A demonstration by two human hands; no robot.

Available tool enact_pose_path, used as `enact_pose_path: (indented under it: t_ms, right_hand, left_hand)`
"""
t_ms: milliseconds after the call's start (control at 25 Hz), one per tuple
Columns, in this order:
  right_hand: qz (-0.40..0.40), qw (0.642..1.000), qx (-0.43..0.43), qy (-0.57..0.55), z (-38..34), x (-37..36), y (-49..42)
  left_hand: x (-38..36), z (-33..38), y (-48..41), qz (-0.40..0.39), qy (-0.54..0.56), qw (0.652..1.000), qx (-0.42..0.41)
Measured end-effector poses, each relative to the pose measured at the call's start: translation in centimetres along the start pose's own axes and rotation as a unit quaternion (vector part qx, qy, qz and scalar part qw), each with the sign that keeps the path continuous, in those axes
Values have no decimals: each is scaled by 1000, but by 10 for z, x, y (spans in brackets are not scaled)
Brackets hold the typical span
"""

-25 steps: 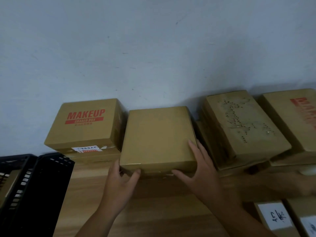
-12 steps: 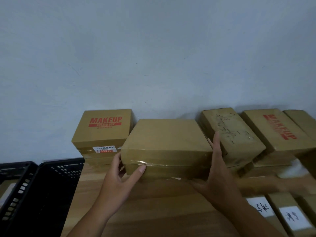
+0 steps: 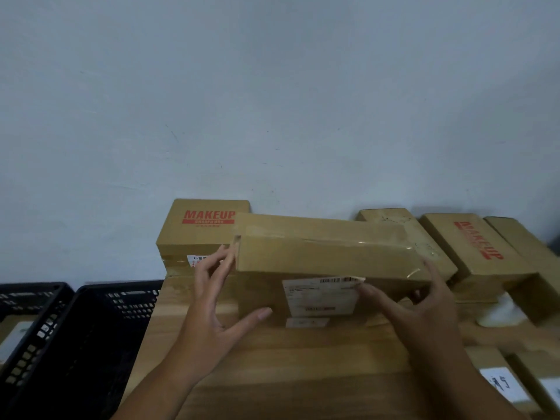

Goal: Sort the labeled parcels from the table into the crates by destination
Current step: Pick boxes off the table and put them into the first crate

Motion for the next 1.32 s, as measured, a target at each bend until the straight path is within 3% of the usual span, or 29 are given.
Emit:
enact_pose_path:
  t_ms: [200, 440, 680, 960, 1320]
  right_hand:
    - [-2, 997, -25, -69, 6, -3, 16]
    - [-108, 990, -1, -91, 19, -21, 32]
    - [-171, 973, -97, -119, 65, -23, 54]
    - [-254, 935, -182, -166, 79, -51, 45]
    - [-443, 859, -161, -200, 25, -160, 111]
  left_hand:
    - [-2, -1, 19, -18, 104, 992, 65]
    - [5, 3, 45, 80, 172, 972, 141]
    - [-10, 9, 86, 138, 177, 948, 226]
    - [-15, 20, 176, 206, 110, 925, 300]
    - [48, 41, 302, 419, 100, 826, 363]
Point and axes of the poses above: each hand's wrist, its own y-axis away from the middle knuckle, its own x-axis out of the back of the hand, z = x × y, the point moved 7 cm from there along -y, towards the middle knuckle, and after that the axes turned 2 degrees about -z, right-handed, at the moved point
